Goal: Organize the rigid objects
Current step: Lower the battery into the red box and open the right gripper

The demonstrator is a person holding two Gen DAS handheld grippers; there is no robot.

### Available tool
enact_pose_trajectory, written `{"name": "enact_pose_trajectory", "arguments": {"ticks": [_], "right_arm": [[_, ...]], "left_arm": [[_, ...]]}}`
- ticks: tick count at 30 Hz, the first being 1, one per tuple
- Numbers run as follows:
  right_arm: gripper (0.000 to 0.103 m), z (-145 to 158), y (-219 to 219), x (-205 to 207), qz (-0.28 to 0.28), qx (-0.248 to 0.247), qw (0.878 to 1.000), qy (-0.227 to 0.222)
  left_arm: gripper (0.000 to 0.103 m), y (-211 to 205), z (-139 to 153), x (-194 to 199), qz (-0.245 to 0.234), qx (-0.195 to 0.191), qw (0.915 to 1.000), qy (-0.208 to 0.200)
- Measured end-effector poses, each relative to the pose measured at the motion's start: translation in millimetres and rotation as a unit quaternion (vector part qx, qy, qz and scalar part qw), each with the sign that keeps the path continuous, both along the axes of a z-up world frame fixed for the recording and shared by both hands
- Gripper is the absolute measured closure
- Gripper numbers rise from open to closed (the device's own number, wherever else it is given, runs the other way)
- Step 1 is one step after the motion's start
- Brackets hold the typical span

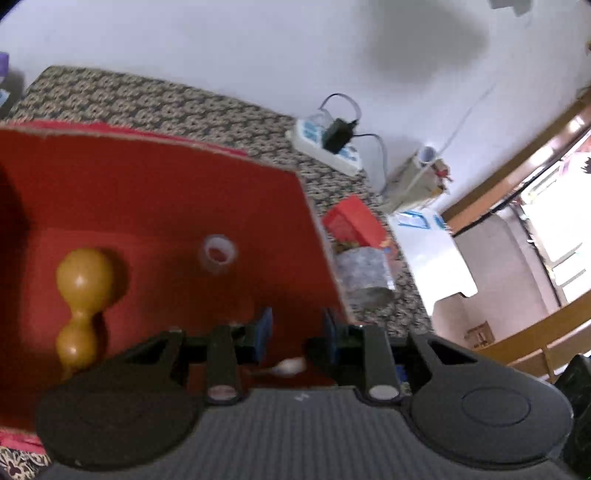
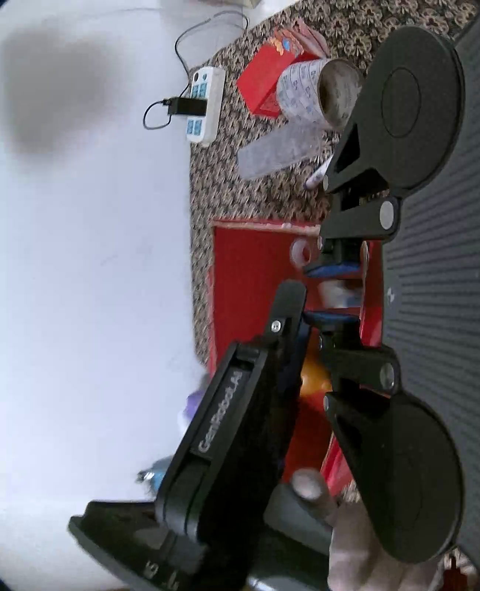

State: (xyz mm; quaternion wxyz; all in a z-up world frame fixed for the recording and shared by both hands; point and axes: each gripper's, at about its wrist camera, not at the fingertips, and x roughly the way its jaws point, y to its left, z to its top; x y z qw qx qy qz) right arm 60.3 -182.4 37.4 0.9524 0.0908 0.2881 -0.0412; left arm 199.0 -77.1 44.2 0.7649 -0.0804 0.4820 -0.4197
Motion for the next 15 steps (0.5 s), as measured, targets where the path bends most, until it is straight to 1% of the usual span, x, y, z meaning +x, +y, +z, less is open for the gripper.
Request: {"name": "enact_pose_trajectory", "arguments": {"ticks": [2, 5, 10, 13, 14, 15], "right_arm": [[0.100, -4, -4, 0, 0.002, 0.011, 1.000, 0.008], [0.100, -2, -3, -10, 0.003, 0.018, 1.000, -0.001], [0.100, 1, -11, -15, -0.004, 0.048, 0.999, -0.002], [0.099, 5, -10, -18, -0.005, 0.056, 0.998, -0.004], [0.099, 6, -8, -20, -0.003, 0.056, 0.998, -0.004], [0.099, 6, -7, -21, -0.002, 0.055, 0.998, -0.004]], "left_arm": [[0.076, 2, -5, 1, 0.007, 0.009, 0.9999, -0.002], [0.076, 6, -6, 1, 0.017, 0.023, 0.9995, -0.013], [0.076, 16, -2, -6, 0.036, 0.060, 0.9968, -0.039], [0.076, 19, 2, -14, 0.043, 0.081, 0.9943, -0.055], [0.076, 20, 4, -16, 0.045, 0.088, 0.9934, -0.059], [0.073, 21, 5, -19, 0.047, 0.095, 0.9924, -0.064]]}}
